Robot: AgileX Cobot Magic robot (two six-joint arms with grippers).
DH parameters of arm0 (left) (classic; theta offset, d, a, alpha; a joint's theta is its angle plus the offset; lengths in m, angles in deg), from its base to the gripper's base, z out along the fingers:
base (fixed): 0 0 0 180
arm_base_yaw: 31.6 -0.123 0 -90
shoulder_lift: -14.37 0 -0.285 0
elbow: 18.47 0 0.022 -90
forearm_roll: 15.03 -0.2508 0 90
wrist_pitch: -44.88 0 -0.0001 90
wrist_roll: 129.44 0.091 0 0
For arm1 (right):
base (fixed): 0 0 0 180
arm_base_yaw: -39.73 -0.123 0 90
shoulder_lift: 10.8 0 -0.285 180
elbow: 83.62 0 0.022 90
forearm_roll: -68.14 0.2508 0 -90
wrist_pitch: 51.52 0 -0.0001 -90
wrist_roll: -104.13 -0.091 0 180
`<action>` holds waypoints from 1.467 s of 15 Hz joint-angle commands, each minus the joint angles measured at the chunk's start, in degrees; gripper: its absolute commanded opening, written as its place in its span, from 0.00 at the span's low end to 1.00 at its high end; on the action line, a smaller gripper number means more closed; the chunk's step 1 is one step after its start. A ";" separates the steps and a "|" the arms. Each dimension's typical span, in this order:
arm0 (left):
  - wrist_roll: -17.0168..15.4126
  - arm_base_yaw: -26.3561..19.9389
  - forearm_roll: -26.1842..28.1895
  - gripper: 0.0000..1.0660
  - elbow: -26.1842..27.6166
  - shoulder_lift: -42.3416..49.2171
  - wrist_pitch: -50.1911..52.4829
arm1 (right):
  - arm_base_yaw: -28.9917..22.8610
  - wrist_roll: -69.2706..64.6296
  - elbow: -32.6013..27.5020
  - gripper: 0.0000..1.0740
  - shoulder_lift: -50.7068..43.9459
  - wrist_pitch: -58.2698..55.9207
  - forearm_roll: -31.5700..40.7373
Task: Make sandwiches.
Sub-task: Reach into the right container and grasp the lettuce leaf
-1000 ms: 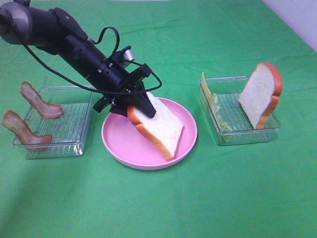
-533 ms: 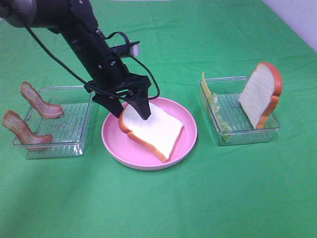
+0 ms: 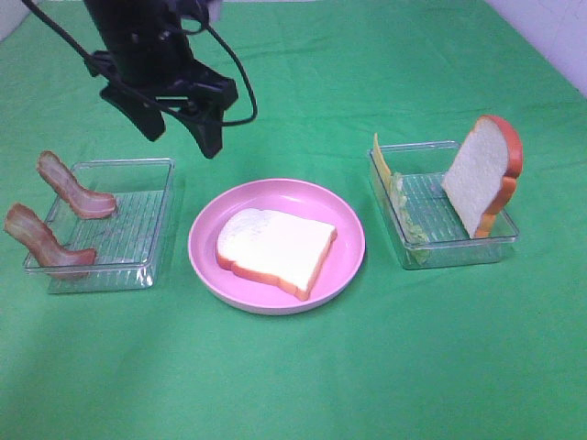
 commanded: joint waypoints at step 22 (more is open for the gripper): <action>-1.83 -8.82 -6.70 0.69 -57.58 87.38 1.26 | 0.29 -2.18 0.06 0.70 0.74 1.03 -0.23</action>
